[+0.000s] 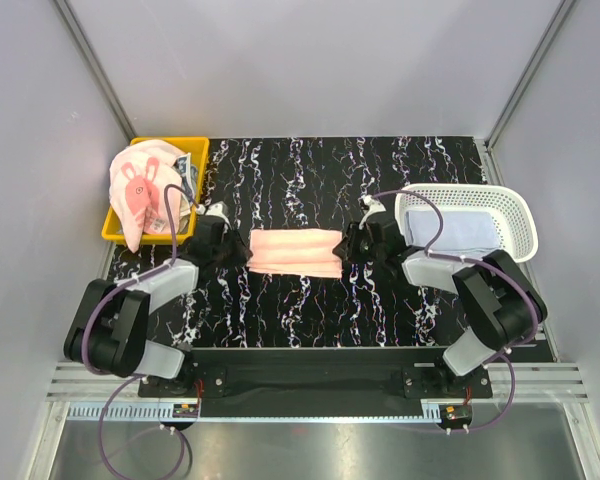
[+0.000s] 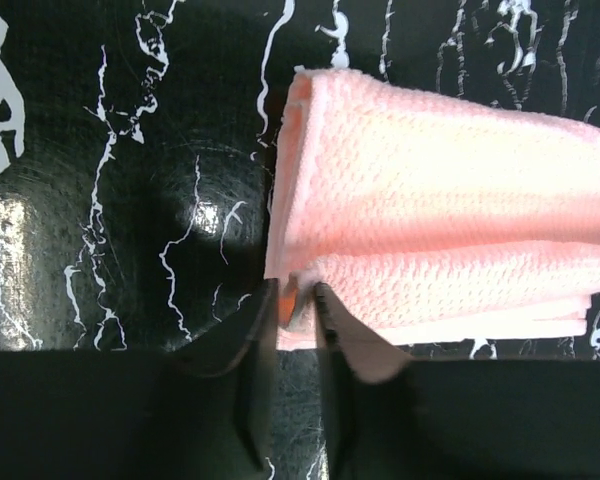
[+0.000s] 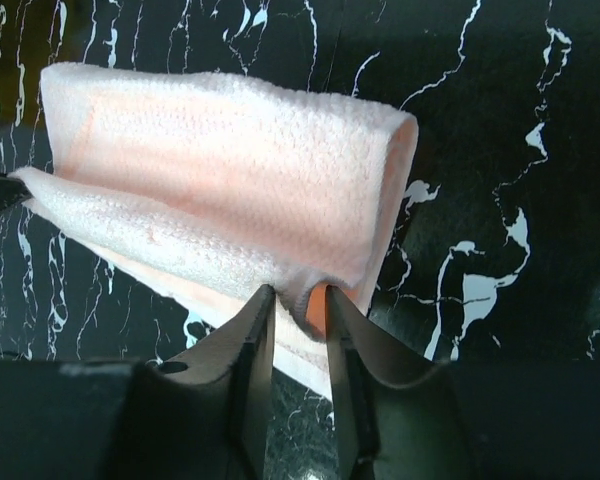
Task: Fold and stack the towels
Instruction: Fold the towel
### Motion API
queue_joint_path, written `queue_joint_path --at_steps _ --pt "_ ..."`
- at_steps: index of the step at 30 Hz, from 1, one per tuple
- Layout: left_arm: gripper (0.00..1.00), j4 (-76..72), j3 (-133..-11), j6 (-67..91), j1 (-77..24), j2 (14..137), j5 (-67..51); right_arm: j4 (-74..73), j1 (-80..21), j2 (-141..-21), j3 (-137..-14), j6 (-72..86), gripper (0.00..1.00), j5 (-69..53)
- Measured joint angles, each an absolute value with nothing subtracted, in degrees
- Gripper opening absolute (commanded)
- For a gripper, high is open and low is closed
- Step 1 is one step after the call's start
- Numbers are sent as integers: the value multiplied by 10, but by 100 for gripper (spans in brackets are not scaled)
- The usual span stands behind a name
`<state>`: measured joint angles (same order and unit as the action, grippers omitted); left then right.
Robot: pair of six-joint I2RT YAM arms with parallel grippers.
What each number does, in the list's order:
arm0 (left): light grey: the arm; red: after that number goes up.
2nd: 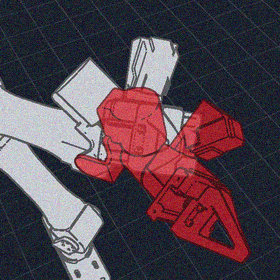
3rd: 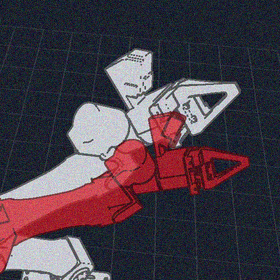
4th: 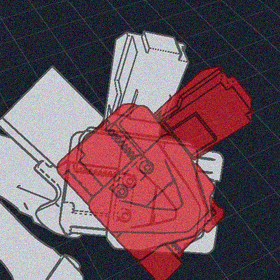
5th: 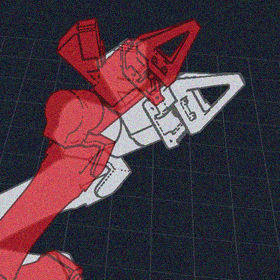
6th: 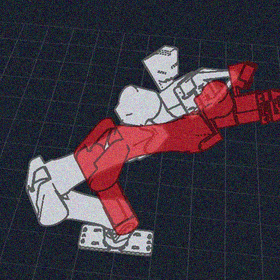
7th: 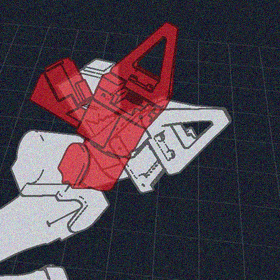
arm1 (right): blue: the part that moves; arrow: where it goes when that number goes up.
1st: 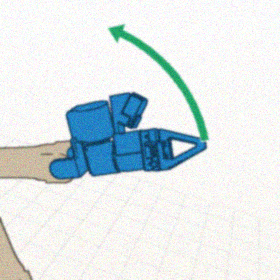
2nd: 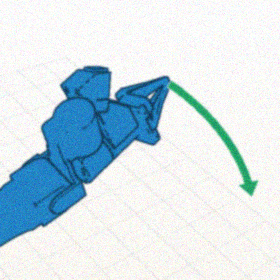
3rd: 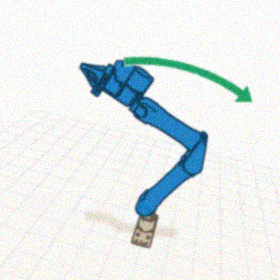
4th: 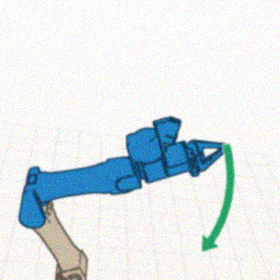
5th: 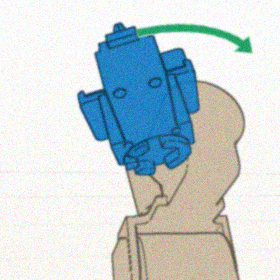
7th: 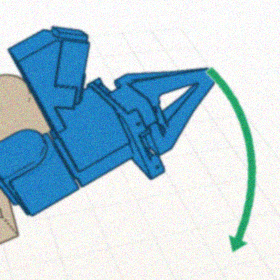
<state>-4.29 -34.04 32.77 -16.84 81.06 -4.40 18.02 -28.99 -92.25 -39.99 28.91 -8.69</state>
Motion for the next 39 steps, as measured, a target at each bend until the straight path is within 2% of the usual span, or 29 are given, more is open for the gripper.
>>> queue_joint_path --at_steps 11,18,25,33,39 --pt "29 7 -355 336 -181 722 -31 69 -303 -833 -418 301 38 -36" --pt "19 44 -453 345 -231 809 -4 -14 -356 -882 -525 308 36 10" --pt "13 74 -462 357 -246 906 34 -16 -374 -977 -515 337 32 8" --pt "13 64 -453 371 -246 921 47 32 -372 -974 -474 375 32 5" --pt "14 78 -453 371 -246 913 49 -16 -372 -949 -475 374 32 7"
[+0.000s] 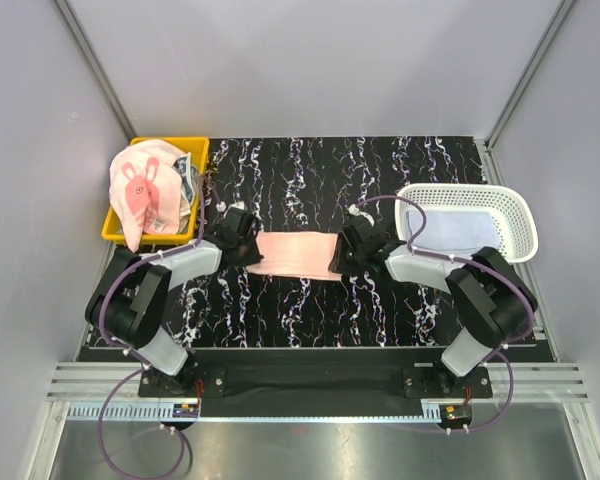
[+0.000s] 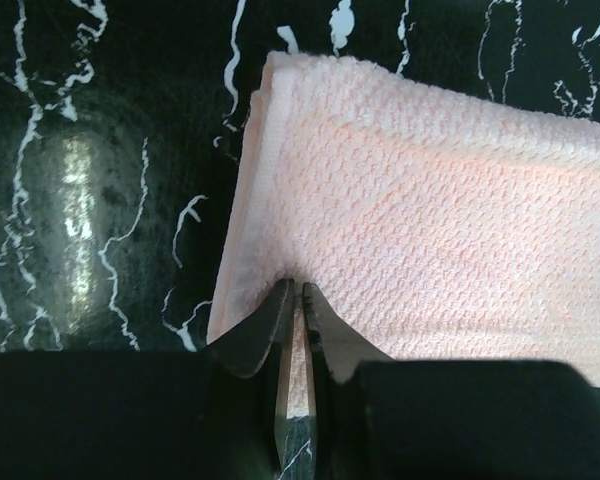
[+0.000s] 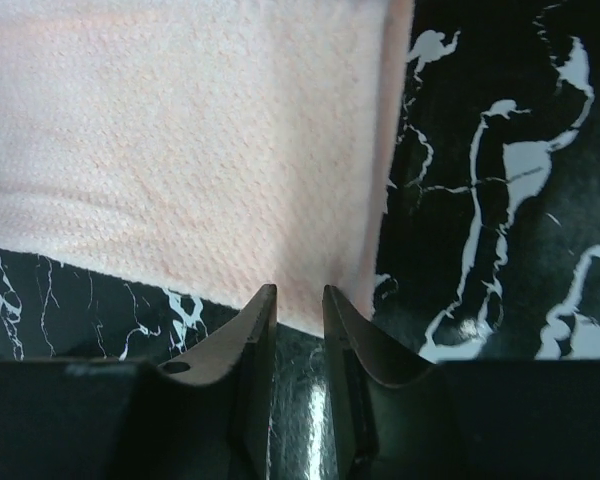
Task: Fold and stack the towels
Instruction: Fold the towel, then neatly place the folded towel into the bin
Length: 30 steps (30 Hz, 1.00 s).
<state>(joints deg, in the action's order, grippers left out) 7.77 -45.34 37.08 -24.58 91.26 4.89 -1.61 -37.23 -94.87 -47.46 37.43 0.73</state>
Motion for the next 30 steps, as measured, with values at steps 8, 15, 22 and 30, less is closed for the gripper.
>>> queue_joint_path --at_steps 8,15,22,30 --pt "21 143 -469 364 -246 868 63 -121 -368 -891 -535 347 38 49" --pt "22 154 -526 362 -257 859 58 -128 -324 -915 -556 323 59 34" --pt "25 107 -590 365 -303 933 1 -112 -311 -978 -580 295 66 -7" --pt "24 66 -649 389 -338 1059 -32 -79 -311 -1032 -590 298 63 -30"
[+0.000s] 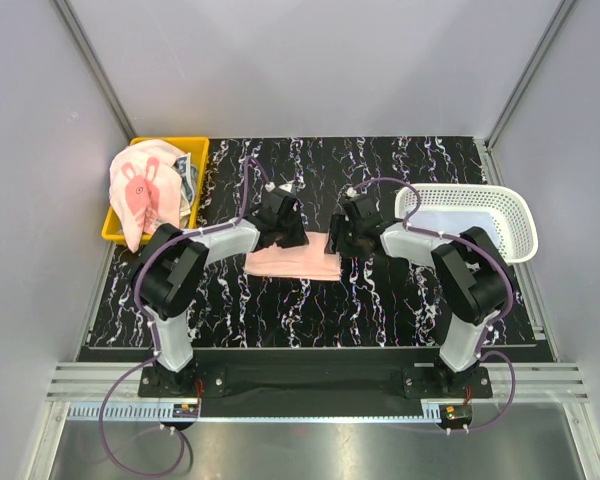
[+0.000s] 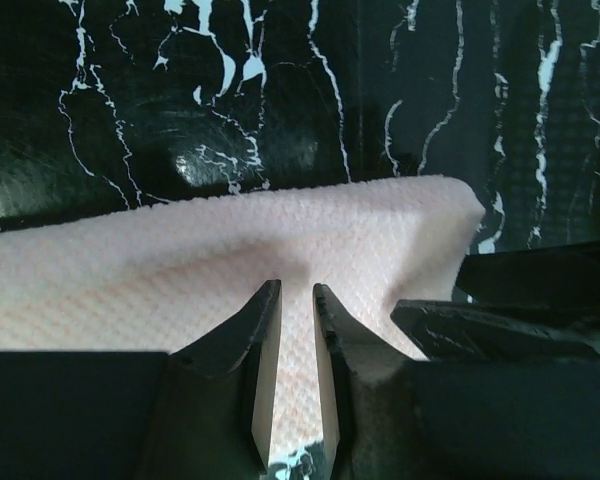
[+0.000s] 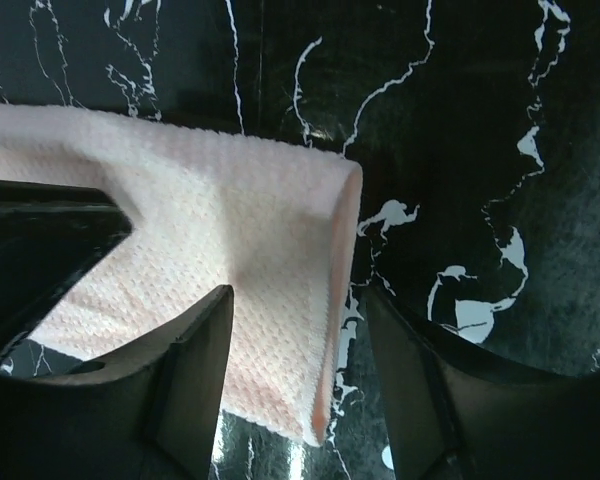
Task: Fold and stack the towels
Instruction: Neatly place the folded towel into the bin
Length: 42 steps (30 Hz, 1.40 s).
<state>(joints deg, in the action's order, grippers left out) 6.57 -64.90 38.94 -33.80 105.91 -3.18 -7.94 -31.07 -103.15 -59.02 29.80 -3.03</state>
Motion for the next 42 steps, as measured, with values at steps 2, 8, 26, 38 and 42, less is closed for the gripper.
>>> queue_joint_path --at_steps 2,8,26,38,42 --pt "24 66 -655 397 -338 1075 -27 -71 -311 -1038 -593 300 61 -31" --pt "23 69 -655 424 -338 1092 -2 -56 -321 -1056 -608 312 51 -29" --pt "28 84 -655 448 -338 1078 13 -87 -339 -1074 -630 326 0 4" --pt "30 248 -690 383 -338 745 11 -271 -342 -1029 -679 224 0 148" --pt "31 300 -679 339 -338 656 7 -314 -333 -984 -691 193 0 192"
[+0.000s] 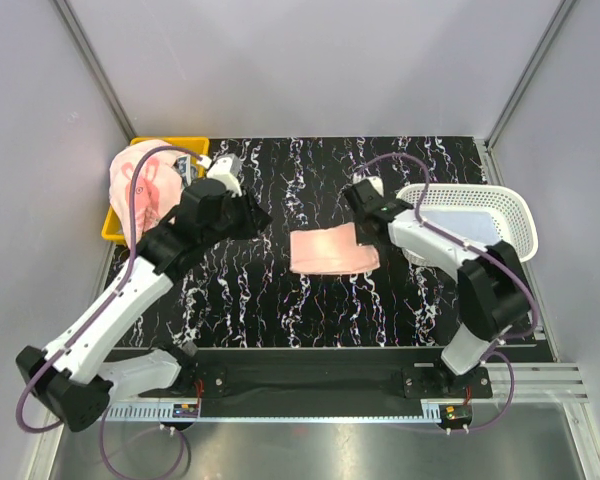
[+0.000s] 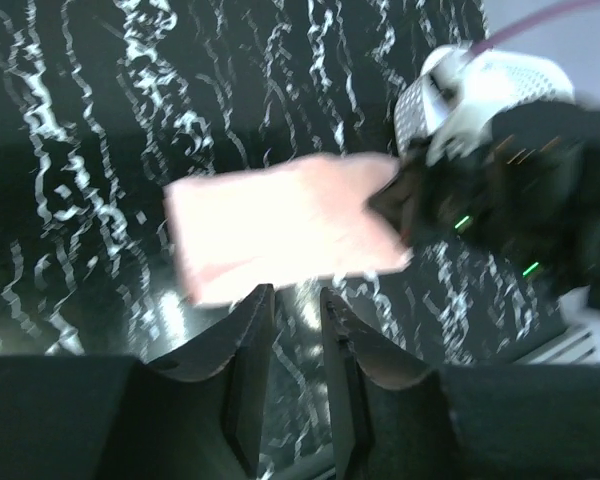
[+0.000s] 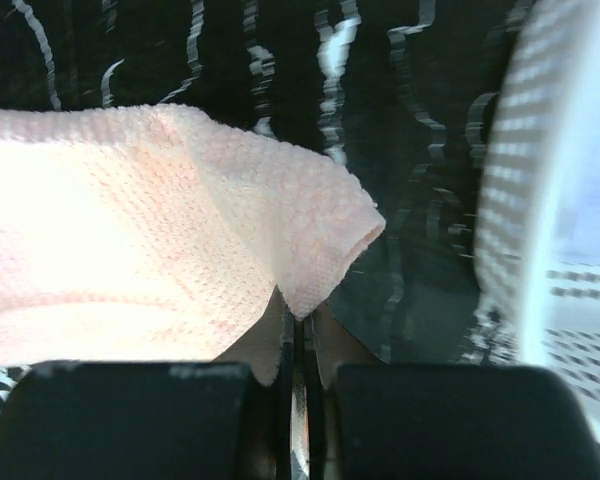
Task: Fold and stack the towels
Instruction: Neatly place the folded towel into the bin
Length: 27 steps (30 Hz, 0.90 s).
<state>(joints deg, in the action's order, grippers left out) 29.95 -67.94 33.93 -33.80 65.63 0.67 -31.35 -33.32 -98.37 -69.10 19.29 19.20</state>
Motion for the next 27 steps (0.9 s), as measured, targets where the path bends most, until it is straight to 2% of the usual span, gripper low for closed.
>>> queue_joint_path --at_steps 5,10,19,27 --pt "31 350 -623 301 -338 583 -2 -351 -283 -911 -692 163 0 226" --pt "31 365 -567 277 -338 562 -11 -379 -222 -866 -693 149 0 253" --pt "31 372 -541 237 -338 539 -20 -401 -148 -855 -699 135 0 260" --pt "31 379 -502 214 -338 495 -24 -364 -36 -841 -699 77 0 243"
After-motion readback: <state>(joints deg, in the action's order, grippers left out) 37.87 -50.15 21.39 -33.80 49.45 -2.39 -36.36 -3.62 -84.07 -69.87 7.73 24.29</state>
